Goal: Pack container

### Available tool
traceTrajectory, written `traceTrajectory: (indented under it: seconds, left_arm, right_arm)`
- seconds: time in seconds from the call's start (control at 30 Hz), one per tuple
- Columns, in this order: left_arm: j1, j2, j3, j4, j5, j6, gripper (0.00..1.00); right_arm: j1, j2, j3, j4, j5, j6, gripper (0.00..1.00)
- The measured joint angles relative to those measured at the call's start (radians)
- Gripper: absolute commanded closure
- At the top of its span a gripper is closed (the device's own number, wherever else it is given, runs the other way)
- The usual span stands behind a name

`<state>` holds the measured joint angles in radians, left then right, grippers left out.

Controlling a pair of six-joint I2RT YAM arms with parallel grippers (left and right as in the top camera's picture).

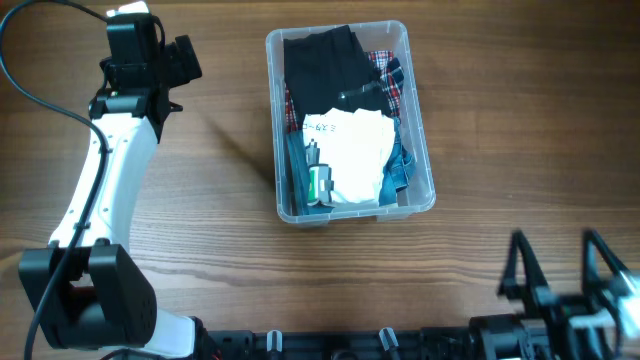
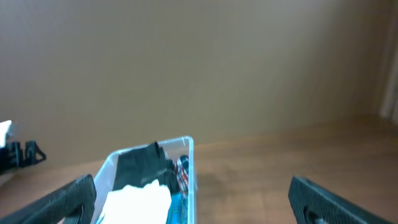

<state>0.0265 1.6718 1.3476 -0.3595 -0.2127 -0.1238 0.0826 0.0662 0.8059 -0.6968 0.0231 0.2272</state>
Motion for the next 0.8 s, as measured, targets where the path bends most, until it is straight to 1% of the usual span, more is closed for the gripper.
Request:
traceTrajectory:
  seconds: [0.23,0.3,0.4,0.47,0.53,0.8]
  left_arm:
    - [0.0,0.0,0.0,0.0,0.0,0.0,0.0]
    - [0.0,0.0,0.0,0.0,0.0,0.0,0.0]
    - [0.0,0.0,0.0,0.0,0.0,0.0,0.0]
    - [0.0,0.0,0.0,0.0,0.0,0.0,0.0]
    - [0.0,0.0,0.0,0.0,0.0,0.0,0.0]
    - [0.0,0.0,0.0,0.0,0.0,0.0,0.0]
  right_arm:
    - [0.0,-0.039,-0.419,0.502,-0.121,0.007,0.0]
    - [0.0,-0.04,-0.504,0.632,-0.148,0.007,0.0]
    - [0.0,-0.042,-0.589,0.774,-0.166,-0.002,0.0]
    - [0.0,-0.044,-0.629,0.84,-0.166,-0.022,0.0]
    - [0.0,-0.046,-0.663,0.872,-0.162,-0.037,0.0]
    - [0.0,-0.046,-0.771,0.889,-0.093,-0.058,0.0]
